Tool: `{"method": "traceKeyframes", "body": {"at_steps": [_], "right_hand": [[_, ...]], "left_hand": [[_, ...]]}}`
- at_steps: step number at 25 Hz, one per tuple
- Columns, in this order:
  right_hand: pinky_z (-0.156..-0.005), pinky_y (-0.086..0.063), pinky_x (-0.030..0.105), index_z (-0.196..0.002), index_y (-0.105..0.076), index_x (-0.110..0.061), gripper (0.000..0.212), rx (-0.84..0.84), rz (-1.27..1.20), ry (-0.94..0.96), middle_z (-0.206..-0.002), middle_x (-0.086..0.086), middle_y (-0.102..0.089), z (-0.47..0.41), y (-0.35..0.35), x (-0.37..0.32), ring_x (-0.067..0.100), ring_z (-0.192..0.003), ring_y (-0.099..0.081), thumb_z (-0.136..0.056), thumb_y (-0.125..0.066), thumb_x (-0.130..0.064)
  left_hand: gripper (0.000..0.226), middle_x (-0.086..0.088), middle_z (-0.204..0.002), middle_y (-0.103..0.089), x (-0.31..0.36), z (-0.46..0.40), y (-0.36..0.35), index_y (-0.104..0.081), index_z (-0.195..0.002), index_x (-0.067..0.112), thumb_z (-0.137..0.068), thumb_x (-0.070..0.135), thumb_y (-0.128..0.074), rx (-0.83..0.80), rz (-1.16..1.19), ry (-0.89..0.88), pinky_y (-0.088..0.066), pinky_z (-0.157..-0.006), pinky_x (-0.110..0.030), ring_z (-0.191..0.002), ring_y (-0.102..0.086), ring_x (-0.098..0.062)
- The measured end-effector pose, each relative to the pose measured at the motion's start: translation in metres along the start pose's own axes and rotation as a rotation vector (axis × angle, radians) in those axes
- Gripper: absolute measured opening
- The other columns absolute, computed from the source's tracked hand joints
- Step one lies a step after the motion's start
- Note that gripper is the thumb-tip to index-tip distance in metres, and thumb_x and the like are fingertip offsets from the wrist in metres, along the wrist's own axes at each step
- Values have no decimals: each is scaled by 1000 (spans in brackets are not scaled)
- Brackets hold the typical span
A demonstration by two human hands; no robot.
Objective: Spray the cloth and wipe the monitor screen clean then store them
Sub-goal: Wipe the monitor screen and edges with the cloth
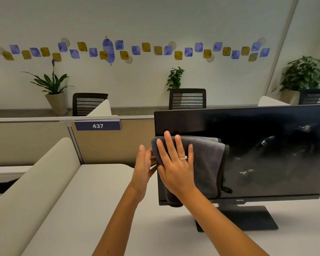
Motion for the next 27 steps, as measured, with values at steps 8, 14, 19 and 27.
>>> {"method": "traceKeyframes", "body": {"at_steps": [8, 14, 19, 27], "right_hand": [[-115, 1, 53, -150, -17, -20, 63, -121, 79, 17, -160, 5, -1, 59, -23, -4, 30, -147, -2, -92, -40, -30], [-116, 0, 54, -150, -16, -15, 57, -32, 16, -85, -159, 9, -3, 0, 4, -8, 31, -146, -2, -96, -31, -26], [-116, -3, 55, -150, -18, -15, 64, 57, -11, -105, -157, 7, -5, -61, 30, -3, 29, -146, 0, -90, -40, -22], [-116, -3, 53, -150, -17, -14, 64, 46, 60, -54, -157, 9, -5, -64, 39, 23, 28, -146, 0, -91, -39, -24]], "left_hand": [[53, 18, -122, -57, -2, 0, -2, -47, -123, 37, -88, 59, -13, -2, -26, 72, -46, -83, -13, -113, -54, -6], [51, 5, -130, -56, -3, 1, -1, -47, -129, 33, -96, 51, -13, 41, 21, 59, -42, -102, -31, -120, -53, -15], [41, 6, -127, -56, 2, 2, -4, -52, -109, 42, -96, 51, -14, 66, 4, 86, -42, -98, -31, -118, -52, -15], [41, 10, -119, -58, -1, 4, -9, -52, -121, 32, -99, 46, -19, 190, -25, 123, -36, -94, -25, -118, -49, -13]]}}
Point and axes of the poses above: each hand's wrist, its own z-axis away from the middle knuckle, its own y-axis out of the back of the hand, x = y × z, the point moved 8 cm from there along -z, towards the middle knuckle
